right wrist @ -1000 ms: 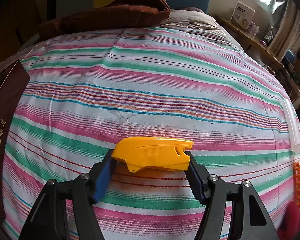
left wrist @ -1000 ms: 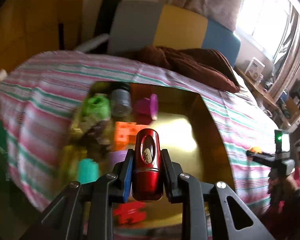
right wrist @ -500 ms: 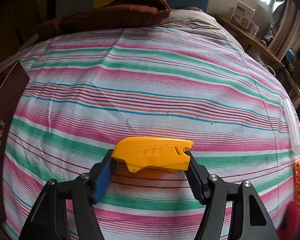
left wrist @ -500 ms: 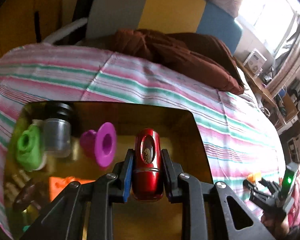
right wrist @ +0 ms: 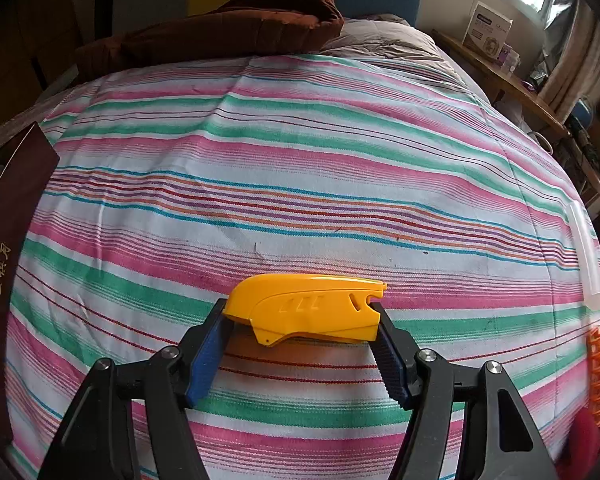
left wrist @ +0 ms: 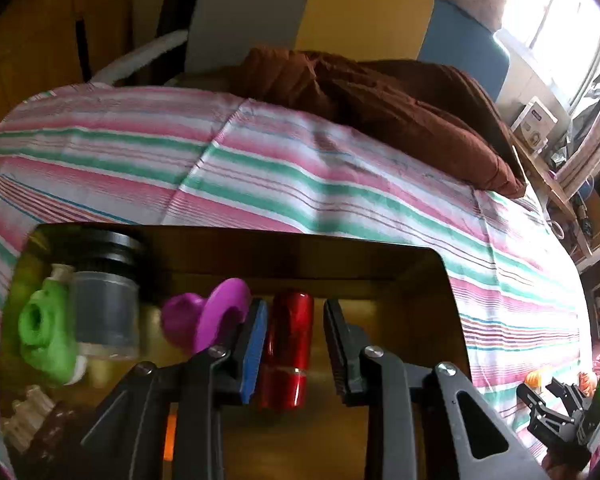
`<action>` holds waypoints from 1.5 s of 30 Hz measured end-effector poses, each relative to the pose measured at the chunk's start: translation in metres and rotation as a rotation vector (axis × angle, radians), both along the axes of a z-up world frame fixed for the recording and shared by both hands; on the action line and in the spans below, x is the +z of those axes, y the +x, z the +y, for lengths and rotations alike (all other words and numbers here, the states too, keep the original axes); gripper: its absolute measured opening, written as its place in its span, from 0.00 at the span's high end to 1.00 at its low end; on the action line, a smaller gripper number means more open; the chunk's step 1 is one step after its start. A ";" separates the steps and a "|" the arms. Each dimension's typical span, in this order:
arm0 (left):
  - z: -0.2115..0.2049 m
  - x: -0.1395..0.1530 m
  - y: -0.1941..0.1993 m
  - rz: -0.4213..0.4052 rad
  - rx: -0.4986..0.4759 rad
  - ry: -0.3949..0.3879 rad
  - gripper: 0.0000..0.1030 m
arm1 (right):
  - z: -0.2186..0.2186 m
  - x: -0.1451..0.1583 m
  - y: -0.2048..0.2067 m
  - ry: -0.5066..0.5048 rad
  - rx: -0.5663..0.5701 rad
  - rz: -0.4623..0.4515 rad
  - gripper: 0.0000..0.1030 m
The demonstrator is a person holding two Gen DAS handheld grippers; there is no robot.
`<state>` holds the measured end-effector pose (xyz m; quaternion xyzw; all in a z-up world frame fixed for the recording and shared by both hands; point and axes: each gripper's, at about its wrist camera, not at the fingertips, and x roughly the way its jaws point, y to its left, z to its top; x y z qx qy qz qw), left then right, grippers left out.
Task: Organize rigid objects
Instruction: 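Lower the red cylinder into the tray and open the left tool, then carry the yellow piece into the tray and open the right tool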
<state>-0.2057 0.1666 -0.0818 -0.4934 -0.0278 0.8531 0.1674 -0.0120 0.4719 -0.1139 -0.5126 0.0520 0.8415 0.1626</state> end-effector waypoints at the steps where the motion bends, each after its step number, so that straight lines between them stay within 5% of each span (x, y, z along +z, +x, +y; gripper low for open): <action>1: -0.002 0.004 0.003 0.012 -0.003 0.004 0.71 | 0.000 0.000 0.000 0.000 0.000 0.000 0.35; 13: -0.044 0.058 0.089 0.226 -0.011 -0.053 0.71 | 0.001 0.002 -0.002 0.007 0.003 0.002 0.35; 23: -0.082 0.079 0.142 0.252 0.042 -0.034 0.71 | 0.000 0.001 -0.002 0.008 -0.003 0.013 0.35; 45: -0.130 0.070 0.180 0.248 0.112 -0.080 0.71 | -0.001 0.000 0.000 0.010 -0.012 0.023 0.35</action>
